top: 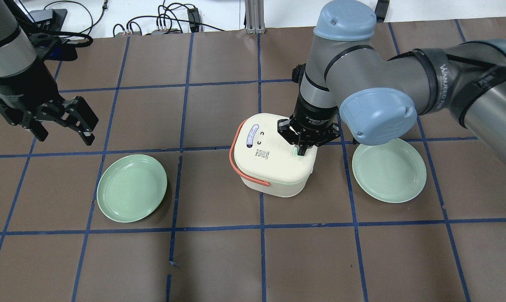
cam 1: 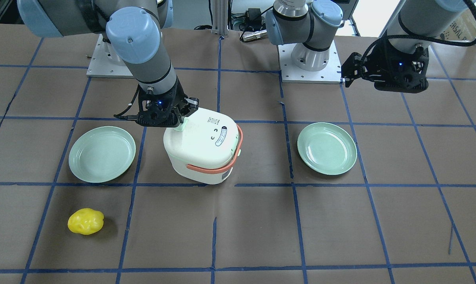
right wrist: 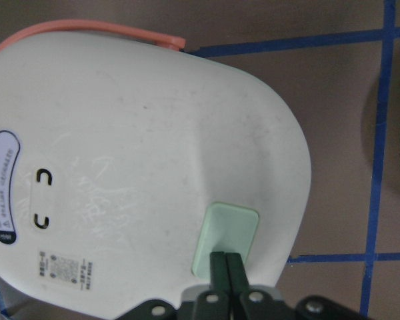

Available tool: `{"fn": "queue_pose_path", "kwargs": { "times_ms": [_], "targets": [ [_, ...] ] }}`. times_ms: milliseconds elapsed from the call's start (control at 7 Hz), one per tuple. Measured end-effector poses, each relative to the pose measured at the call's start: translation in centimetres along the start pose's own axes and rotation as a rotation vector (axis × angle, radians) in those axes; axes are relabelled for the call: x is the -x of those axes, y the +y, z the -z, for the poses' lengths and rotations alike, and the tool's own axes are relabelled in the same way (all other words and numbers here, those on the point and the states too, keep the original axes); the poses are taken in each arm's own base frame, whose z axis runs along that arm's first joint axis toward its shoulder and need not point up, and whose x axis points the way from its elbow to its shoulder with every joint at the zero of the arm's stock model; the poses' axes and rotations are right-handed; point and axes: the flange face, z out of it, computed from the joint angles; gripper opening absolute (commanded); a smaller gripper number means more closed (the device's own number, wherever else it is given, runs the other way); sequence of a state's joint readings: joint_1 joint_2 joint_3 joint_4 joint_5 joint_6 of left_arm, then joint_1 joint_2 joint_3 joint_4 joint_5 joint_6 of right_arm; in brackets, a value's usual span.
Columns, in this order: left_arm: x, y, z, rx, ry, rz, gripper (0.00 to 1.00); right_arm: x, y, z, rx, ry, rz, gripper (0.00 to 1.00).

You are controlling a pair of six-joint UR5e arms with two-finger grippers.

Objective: Press rice cooker button
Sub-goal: 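Press the green button down with the closed right gripper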

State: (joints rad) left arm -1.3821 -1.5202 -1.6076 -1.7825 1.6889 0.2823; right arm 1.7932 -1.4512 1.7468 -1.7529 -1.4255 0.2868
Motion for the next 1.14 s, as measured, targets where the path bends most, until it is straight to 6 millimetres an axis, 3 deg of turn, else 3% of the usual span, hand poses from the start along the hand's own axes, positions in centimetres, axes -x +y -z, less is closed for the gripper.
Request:
{"fn": "queue_pose_path", "kwargs": {
  "times_ms": [714, 1000, 1143],
  "targets": [
    [0.0, 0.0, 0.0, 0.000, 0.000, 0.000, 1.00, 0.0, -0.6, -0.5, -0.004, 0.000, 0.005, 0.14],
    [0.0, 0.0, 0.0, 0.000, 0.000, 0.000, 1.00, 0.1, -0.6, 0.0, -0.008, 0.000, -0.006, 0.27],
    [0.0, 0.0, 0.0, 0.000, 0.000, 0.000, 1.00, 0.0, -0.5, 0.7, -0.006, 0.005, -0.022, 0.41]
  ]
}}
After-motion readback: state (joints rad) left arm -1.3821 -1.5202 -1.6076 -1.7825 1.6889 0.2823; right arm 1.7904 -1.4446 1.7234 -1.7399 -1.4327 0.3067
